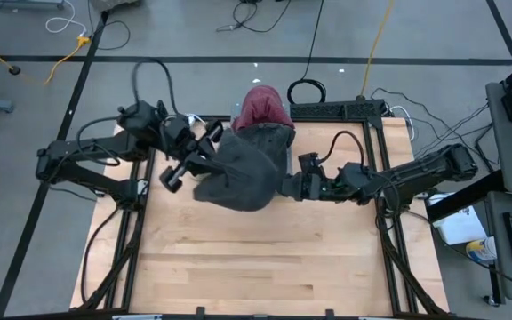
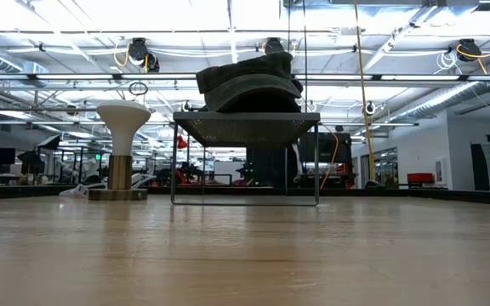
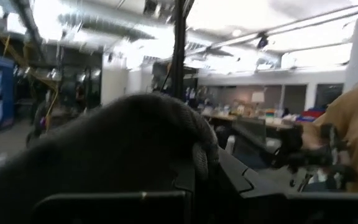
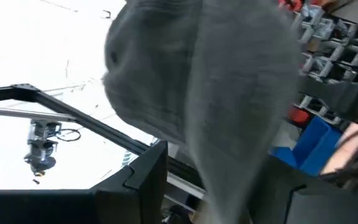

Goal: Pick & Place hat
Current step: Stack the black cap on top of the black cap on the shelf

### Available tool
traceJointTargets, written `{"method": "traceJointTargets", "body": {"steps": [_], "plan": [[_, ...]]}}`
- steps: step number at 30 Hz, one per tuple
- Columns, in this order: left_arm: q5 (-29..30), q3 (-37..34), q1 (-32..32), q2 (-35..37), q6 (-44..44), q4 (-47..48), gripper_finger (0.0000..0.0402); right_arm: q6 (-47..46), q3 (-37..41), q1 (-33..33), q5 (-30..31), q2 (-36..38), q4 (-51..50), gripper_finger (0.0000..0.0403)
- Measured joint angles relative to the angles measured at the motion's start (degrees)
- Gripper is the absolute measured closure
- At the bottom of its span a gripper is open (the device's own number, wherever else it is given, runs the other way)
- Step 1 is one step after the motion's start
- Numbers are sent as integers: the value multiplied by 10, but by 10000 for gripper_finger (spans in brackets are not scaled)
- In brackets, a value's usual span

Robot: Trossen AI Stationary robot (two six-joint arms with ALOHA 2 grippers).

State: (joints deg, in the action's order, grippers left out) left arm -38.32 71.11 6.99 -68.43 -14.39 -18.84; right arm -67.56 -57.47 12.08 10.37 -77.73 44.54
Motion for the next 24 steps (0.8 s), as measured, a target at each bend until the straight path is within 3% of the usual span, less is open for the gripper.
{"method": "traceJointTargets", "body": {"steps": [8, 16, 20, 24], "plan": [[32, -1, -15, -18, 28, 26, 383, 8, 0, 0, -35, 0, 42, 246], [39, -1, -14, -9, 26, 28, 383, -3, 0, 18, -48, 7, 45, 317], [35, -1, -13, -8, -23, 35, 381, 18, 0, 27, -46, 14, 45, 375], [34, -1, -5, -7, -87, 41, 316, 45, 0, 35, -45, 27, 42, 391]]}}
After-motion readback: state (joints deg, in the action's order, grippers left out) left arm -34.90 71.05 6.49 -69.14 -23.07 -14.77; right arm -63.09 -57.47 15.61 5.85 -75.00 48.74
